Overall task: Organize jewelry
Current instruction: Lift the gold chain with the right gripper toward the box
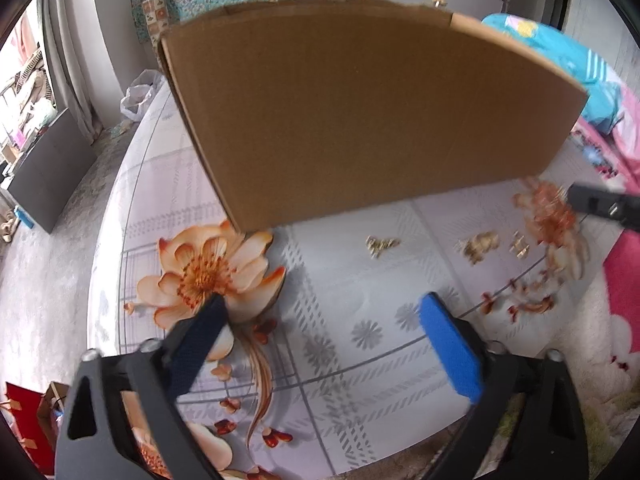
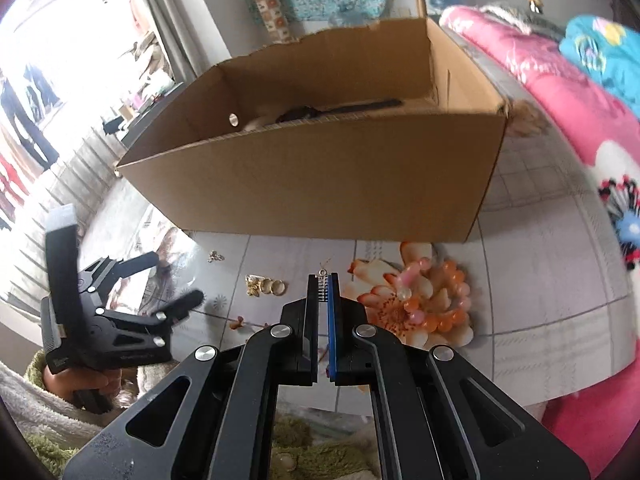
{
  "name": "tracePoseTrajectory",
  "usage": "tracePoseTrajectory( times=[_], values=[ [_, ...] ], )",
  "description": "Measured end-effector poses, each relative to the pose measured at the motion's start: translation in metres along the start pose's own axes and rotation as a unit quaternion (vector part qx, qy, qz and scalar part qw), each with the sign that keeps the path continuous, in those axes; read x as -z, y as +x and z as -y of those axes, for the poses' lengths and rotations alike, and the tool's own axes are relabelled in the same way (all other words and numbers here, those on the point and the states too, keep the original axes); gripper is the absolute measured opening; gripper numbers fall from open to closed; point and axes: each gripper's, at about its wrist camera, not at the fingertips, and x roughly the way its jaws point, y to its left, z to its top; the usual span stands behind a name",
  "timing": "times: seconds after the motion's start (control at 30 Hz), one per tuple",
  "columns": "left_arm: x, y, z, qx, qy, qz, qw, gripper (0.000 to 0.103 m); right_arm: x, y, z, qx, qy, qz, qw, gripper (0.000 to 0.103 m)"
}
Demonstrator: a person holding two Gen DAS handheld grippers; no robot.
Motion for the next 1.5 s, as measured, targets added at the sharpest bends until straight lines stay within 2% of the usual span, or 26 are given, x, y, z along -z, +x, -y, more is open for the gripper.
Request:
tracePoseTrajectory(
  times=[0.03,0.2,0.37,0.43,0.6,0.73,0.8,0.83,0.87,1.03,1.27,1.37,1.5],
  values=[
    [-0.003,-0.002,0.000,0.004,-0.002,0.007,1.0000,0.086,0.001,0.001,0.002,-0.002,0.004,-0.001,1.000,0.002],
    [-0.021,-0.006,0.003,0.018,0.016,0.030,0.9993,0.059,0.002,0.000,0.004,-0.015,0.011,0.004,1.000,0.002],
    [-0.036,0.006,0.010,0.032,0.045,0.019,0.9983,0.030,-0.002,0.000,0.000,-0.024,0.012,0.005,1.000,0.002],
    [-0.039,0.010,0.014,0.035,0.053,0.011,0.9979,0.025,-0.003,0.000,-0.001,-0.027,0.015,0.008,0.999,0.002],
    [-0.041,0.022,0.021,0.047,0.056,-0.013,0.9973,0.025,0.000,0.001,0.001,-0.031,0.017,0.009,0.999,0.002],
    [-0.046,0.029,0.027,0.041,0.069,-0.010,0.9968,0.025,-0.001,0.002,0.001,-0.031,0.016,0.008,0.999,0.002],
    [-0.048,0.032,0.030,0.031,0.075,-0.006,0.9967,0.019,-0.001,0.002,0.000,-0.029,0.017,0.010,0.999,0.002],
    [-0.049,0.033,0.031,0.031,0.078,-0.005,0.9965,0.009,-0.001,0.002,0.000,-0.029,0.018,0.011,0.999,0.002],
    [-0.048,0.033,0.033,0.029,0.079,-0.004,0.9965,0.004,-0.001,0.002,0.000,-0.029,0.019,0.011,0.999,0.002],
    [-0.057,0.033,0.038,0.026,0.081,0.000,0.9964,0.003,-0.002,-0.001,0.000,-0.029,0.021,0.019,0.999,0.002],
    [-0.056,0.004,0.039,0.031,0.083,0.030,0.9956,0.003,0.001,-0.014,0.003,-0.027,0.022,0.040,0.999,0.002],
    [-0.045,-0.015,0.036,0.043,0.077,0.044,0.9952,0.003,0.001,-0.023,0.003,-0.028,0.019,0.052,0.998,0.002],
    [-0.049,-0.047,0.030,0.063,0.066,0.073,0.9932,0.003,-0.004,-0.039,0.003,-0.036,0.012,0.073,0.997,0.002]
  ],
)
